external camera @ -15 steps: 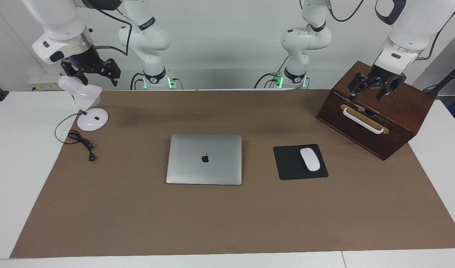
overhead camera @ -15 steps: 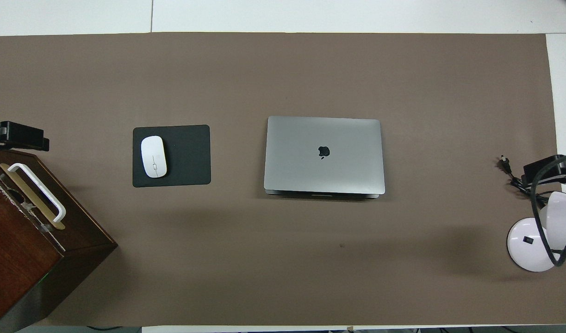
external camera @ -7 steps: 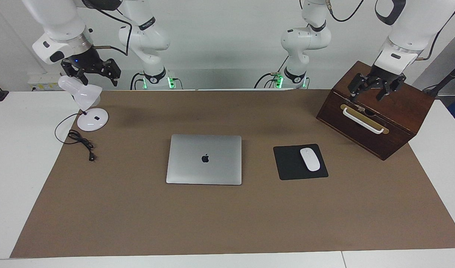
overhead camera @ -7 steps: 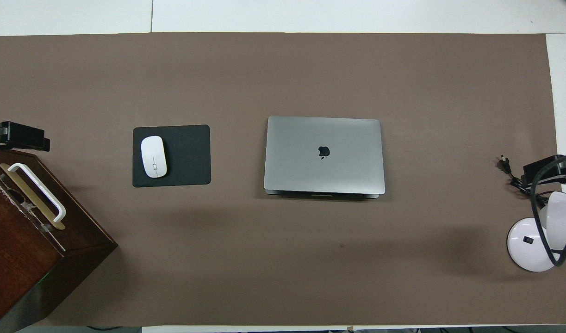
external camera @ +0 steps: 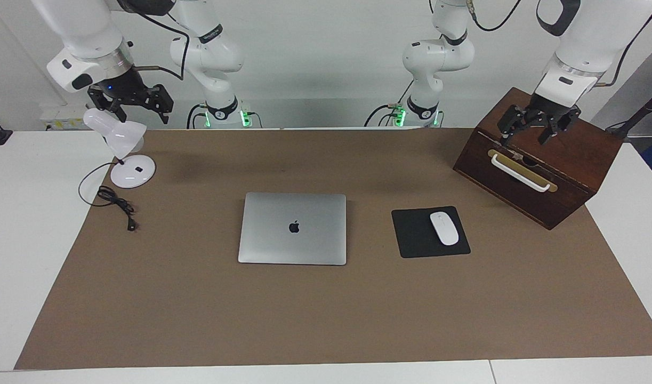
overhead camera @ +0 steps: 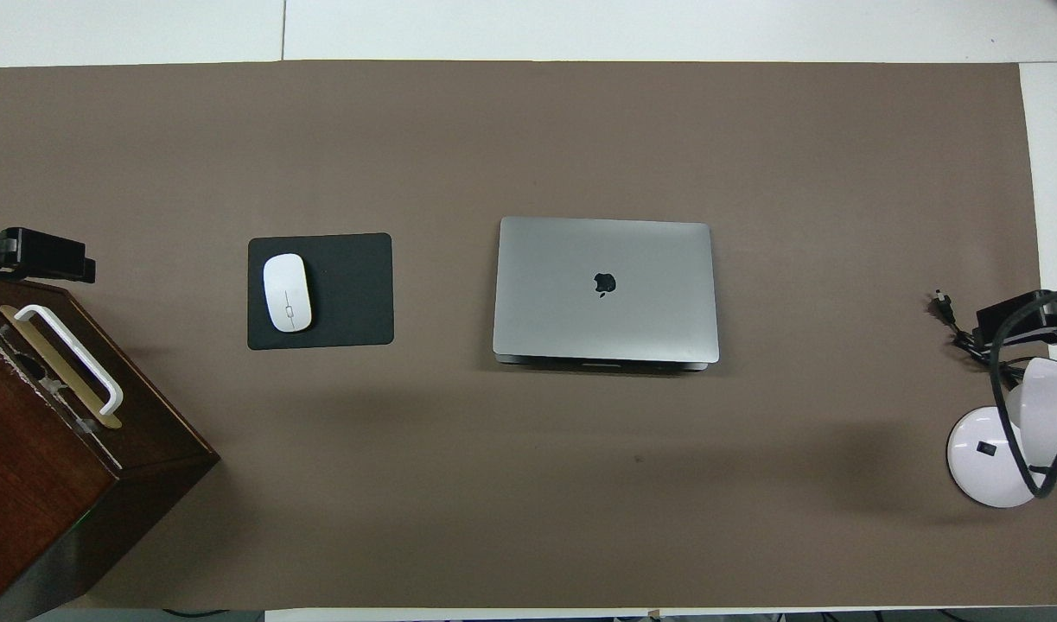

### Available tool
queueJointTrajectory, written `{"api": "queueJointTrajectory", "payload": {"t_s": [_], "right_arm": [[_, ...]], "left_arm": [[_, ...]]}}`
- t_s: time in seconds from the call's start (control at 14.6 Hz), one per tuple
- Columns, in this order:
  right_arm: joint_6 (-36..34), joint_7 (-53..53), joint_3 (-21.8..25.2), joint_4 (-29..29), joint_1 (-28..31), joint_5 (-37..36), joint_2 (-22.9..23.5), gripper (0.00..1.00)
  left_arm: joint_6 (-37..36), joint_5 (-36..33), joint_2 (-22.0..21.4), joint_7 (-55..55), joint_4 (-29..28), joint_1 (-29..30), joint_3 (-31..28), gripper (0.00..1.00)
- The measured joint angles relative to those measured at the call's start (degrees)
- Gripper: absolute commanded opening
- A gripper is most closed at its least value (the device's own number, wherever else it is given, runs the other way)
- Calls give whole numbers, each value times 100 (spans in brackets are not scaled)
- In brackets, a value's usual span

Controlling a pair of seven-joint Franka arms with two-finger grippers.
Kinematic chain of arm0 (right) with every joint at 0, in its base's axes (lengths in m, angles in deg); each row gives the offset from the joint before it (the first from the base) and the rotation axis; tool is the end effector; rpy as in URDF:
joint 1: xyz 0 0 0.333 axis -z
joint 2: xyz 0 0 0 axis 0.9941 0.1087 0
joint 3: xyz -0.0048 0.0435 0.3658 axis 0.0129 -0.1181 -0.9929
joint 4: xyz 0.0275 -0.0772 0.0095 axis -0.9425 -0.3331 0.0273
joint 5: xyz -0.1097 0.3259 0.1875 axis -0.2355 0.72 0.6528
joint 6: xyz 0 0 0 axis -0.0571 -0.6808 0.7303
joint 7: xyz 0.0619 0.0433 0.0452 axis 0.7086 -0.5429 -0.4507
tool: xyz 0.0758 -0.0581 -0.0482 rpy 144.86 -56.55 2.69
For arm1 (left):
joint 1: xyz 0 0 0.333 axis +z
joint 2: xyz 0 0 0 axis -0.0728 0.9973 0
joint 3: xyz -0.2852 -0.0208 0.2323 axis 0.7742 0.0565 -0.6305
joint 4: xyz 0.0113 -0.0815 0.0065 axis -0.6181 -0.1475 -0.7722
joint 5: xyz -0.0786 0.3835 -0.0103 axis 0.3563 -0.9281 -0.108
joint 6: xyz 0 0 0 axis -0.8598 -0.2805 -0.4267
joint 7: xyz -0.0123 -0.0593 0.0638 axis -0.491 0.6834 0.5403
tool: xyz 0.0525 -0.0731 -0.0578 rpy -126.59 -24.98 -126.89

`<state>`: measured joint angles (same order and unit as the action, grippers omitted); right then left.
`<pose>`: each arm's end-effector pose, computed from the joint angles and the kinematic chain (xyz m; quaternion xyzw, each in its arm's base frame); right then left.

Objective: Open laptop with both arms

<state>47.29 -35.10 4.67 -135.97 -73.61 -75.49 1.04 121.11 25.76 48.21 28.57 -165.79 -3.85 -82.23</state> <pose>0.4950 -0.0144 0.6868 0.9965 -0.0081 -0.0775 0.0316 0.5380 -0.0158 0.6821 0.9997 -0.0211 0.0109 0.0012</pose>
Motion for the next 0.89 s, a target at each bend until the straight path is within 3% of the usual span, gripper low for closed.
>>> {"api": "queueJointTrajectory", "payload": {"t_s": [0.69, 0.76, 0.82, 0.89], "right_arm": [[0, 0, 0, -49, 0, 0, -39, 100], [0, 0, 0, -59, 0, 0, -39, 100], [0, 0, 0, -69, -1, 0, -40, 100], [0, 0, 0, -86, -2, 0, -45, 100]], "left_arm": [[-4, 0, -17, 32, -51, 0, -13, 100], [-4, 0, -19, 50, -64, 0, -13, 95], [-3, 0, -19, 62, -69, 0, -13, 84], [-3, 0, -20, 73, -71, 0, -13, 59]]}}
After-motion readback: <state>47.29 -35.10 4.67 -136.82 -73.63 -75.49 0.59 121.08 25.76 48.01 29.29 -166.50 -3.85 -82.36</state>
